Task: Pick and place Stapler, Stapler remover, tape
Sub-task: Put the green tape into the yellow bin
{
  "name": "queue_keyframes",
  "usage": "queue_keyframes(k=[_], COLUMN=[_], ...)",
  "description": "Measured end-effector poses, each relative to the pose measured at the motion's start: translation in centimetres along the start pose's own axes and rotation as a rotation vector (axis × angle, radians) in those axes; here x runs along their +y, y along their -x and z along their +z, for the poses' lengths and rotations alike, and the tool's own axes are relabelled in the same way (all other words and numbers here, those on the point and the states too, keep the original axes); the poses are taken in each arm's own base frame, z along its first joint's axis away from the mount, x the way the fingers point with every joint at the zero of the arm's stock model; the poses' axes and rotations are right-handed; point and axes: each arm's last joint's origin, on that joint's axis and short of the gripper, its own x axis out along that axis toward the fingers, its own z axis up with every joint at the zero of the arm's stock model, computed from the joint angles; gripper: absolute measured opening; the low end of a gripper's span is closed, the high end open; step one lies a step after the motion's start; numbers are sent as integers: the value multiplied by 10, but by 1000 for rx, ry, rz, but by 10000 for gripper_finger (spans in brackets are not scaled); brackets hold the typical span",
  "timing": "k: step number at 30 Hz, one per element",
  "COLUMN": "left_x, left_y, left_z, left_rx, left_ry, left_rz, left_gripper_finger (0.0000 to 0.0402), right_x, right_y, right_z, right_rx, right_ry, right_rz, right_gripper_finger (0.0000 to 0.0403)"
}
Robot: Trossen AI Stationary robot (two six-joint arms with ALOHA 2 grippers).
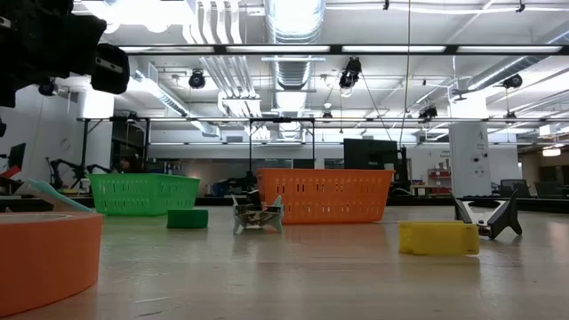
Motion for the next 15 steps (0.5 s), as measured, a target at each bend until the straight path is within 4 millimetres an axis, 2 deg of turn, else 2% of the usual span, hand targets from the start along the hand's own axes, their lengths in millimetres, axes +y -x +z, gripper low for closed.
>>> queue_keyframes(k=[5,15], left_x=[0,0], left_y=[0,0], left_z=[0,0], left_rx=[0,0], left_ry=[0,0], left_rz=[0,0], left_gripper_finger=[23,23], right_x=[0,5], right_y=[10,22], right_z=[0,3], right_rx=[5,-7], right_ry=[-22,-32], right_rz=[5,26], right_gripper_finger=[184,166])
